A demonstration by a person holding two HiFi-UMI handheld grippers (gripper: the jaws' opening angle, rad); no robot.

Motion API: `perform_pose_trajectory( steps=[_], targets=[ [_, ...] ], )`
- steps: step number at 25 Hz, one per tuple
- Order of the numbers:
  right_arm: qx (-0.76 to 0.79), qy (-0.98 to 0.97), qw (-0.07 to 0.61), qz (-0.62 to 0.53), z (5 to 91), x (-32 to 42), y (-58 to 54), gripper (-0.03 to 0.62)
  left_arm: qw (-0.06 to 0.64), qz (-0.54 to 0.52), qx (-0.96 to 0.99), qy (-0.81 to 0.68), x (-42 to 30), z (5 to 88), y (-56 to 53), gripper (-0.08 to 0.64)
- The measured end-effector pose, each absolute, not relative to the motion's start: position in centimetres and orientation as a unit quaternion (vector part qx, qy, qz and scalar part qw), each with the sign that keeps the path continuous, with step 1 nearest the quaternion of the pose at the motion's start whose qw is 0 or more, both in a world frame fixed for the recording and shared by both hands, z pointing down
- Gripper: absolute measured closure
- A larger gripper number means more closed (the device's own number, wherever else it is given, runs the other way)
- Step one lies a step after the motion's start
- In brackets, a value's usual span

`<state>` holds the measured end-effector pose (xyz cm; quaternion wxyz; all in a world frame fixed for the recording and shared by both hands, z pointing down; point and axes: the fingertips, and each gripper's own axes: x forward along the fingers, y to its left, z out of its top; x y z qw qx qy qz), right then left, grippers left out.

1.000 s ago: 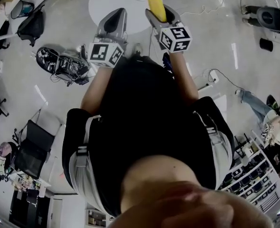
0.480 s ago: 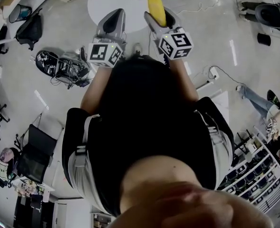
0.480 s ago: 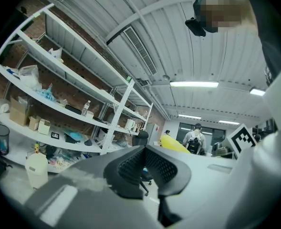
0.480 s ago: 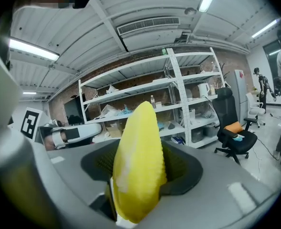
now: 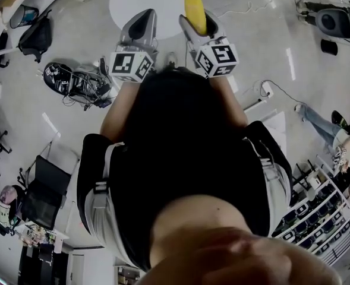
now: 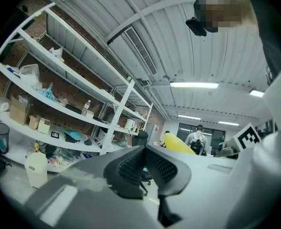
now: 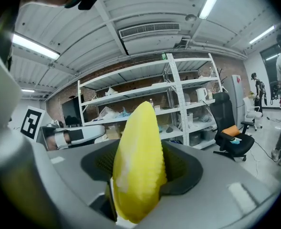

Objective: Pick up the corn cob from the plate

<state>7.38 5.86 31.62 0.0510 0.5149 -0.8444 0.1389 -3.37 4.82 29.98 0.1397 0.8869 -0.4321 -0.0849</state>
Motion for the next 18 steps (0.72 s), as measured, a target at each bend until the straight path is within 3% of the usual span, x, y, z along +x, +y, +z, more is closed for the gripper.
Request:
perform_pose_trajectory(
  steps=[18],
  targets=[
    [0.519,-0.842,0.042,0.141,31.62,7.25,5.32,0.333,0.14,-0.081,0.89,-0.426,-3.46,30.24,4.16,0.558]
  ],
)
